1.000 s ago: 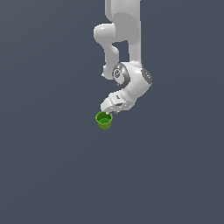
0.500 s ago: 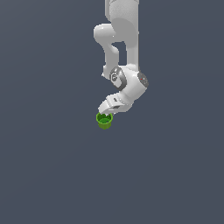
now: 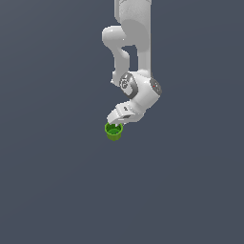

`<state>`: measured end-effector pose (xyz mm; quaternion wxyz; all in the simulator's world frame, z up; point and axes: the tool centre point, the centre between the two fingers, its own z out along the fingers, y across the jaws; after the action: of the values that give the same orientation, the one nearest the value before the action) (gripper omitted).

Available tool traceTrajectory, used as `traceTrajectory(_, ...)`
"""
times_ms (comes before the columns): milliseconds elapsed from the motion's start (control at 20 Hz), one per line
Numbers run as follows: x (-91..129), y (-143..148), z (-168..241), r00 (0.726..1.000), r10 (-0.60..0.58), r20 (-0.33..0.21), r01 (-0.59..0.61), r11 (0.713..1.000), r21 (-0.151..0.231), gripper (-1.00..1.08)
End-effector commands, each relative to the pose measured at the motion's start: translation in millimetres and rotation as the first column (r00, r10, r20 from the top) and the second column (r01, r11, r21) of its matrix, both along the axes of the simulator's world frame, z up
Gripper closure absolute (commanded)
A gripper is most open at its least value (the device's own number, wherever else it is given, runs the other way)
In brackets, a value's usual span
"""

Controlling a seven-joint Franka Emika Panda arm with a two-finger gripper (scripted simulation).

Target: Pick up the object and move it to a goal position.

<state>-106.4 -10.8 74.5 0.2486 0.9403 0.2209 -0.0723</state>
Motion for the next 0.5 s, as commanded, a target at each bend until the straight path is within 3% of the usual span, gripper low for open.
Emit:
traceTrajectory(0, 2, 0, 0, 1.0, -0.001, 0.005, 0.001, 1.0, -0.001, 1.08)
traceTrajectory(250, 17, -4, 4, 0.999, -0.013, 0.049, 0.013, 1.0, -0.011, 1.08)
traceTrajectory(450, 40, -9, 12, 0.993, -0.029, 0.114, 0.032, 0.999, -0.025, 1.08)
